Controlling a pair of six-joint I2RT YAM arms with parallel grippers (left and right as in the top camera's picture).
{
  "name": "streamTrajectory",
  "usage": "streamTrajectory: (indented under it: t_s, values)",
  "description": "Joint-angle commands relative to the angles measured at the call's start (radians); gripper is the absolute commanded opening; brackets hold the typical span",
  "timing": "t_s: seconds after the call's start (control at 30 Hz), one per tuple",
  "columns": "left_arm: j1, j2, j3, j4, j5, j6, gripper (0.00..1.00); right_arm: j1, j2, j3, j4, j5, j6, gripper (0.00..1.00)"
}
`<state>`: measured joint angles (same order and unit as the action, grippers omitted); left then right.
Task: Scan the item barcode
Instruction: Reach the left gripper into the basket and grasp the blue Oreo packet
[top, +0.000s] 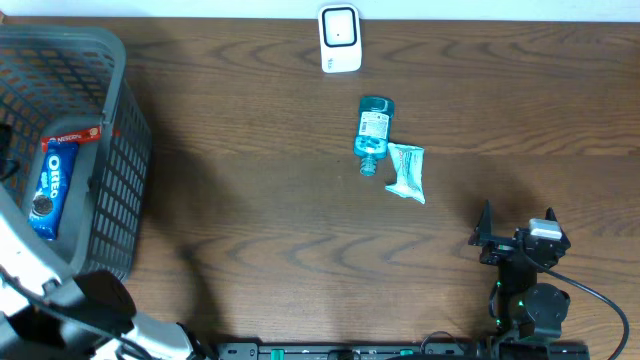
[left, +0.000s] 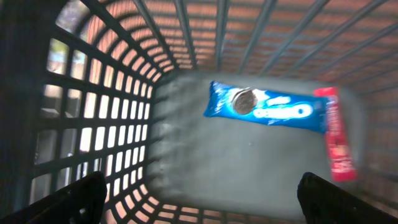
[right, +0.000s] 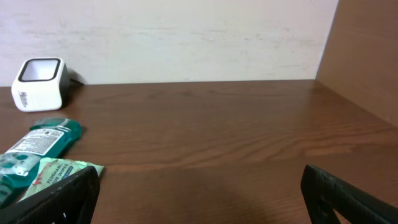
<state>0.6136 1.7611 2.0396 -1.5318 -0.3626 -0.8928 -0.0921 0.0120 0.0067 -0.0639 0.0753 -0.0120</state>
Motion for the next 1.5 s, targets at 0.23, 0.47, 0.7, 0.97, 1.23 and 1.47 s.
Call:
streamTrajectory:
  t_s: [0.23,0.47,0.7,0.97,1.23,1.47]
  values:
    - [0.002,0.072,-0.198,0.311,-0.012,0.498,0.98,0.01,-0.005,-0.001,-0.004,0.001,-0.011,0.99]
    - [0.002,0.1,-0.315,0.466,0.105,0.76,0.98,0.01,-0.005,-0.001,-0.004,0.001,-0.011,0.99]
    - [0.002,0.179,-0.335,0.492,0.221,0.924,0.99,0.01,-0.005,-0.001,-0.004,0.001,-0.011,0.99]
    - [0.003,0.325,-0.335,0.525,0.219,1.002,0.99,0.01,-0.005,-0.001,-0.004,0.001,-0.011,0.99]
    - [0.017,0.389,-0.335,0.547,0.141,1.024,0.98,0.01,-0.005,-0.001,-0.004,0.001,-0.011,0.99]
    - [0.061,0.41,-0.347,0.564,0.146,1.031,0.99,0.01,-0.005,-0.001,-0.004,0.001,-0.011,0.99]
